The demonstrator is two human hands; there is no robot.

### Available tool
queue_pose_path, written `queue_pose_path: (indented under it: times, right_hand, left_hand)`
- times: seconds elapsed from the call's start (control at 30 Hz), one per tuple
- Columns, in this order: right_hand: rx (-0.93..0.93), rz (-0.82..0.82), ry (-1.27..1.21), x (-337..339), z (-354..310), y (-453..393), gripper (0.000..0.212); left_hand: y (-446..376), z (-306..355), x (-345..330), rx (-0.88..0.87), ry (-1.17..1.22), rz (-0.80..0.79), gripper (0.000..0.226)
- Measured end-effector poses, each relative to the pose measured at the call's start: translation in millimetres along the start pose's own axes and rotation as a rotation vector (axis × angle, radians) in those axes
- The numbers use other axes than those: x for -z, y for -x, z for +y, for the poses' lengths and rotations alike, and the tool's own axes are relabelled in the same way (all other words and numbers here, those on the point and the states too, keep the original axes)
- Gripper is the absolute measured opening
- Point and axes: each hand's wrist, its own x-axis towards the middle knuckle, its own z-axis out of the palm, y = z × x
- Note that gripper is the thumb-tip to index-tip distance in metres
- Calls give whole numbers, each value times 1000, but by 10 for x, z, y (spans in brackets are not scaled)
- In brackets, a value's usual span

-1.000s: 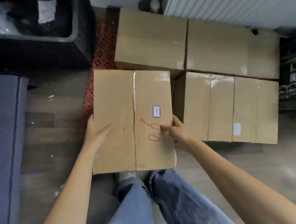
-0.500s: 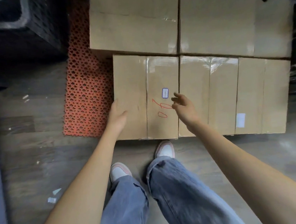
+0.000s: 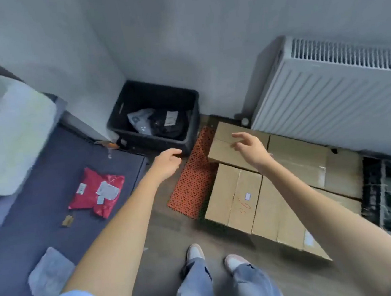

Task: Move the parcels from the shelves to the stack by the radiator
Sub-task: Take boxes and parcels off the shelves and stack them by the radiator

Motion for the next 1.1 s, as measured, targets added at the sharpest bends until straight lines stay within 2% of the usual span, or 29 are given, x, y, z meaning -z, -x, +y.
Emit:
queue_pose_path:
  times: [0.13, 0.27, 0.37, 0.5, 0.63, 0.73, 0.9, 1.03, 1.1]
  right_hand:
    - [283, -207, 200, 0, -1376, 342, 37]
    - [587, -292, 253, -278, -2611, 854, 36]
    - [752, -430, 310, -687, -3224, 1417, 34]
    - [920, -661, 390, -1316, -3624, 2428, 34]
    - [1130, -847, 400, -2071, -3845, 3724, 29]
    - [1271, -1003, 414, -2680, -3776, 5037, 32]
    - [1437, -1329, 433, -3643, -3046, 7416, 27]
    - [1483, -1516, 491, -4098, -2452, 8828, 28]
    - [1427, -1644, 559, -4325, -2109, 9460, 29]
  left_hand:
    - [1071, 232, 928, -35, -42, 269, 35]
    - [2163, 164, 1569, -29, 46, 526, 34]
    - [3055, -157, 1841, 23, 128, 660, 33]
    - [4354, -691, 1956, 109, 218, 858, 33]
    - [5893, -1368, 1801, 210, 297, 1126, 34]
    - [7130, -1914, 1398, 327, 346, 1290, 34]
    - [9007, -2870, 314, 569, 372, 1478, 30]
    - [10172, -3480, -597, 633, 590, 1599, 26]
    - [10825, -3738, -1071, 651, 769, 1702, 37]
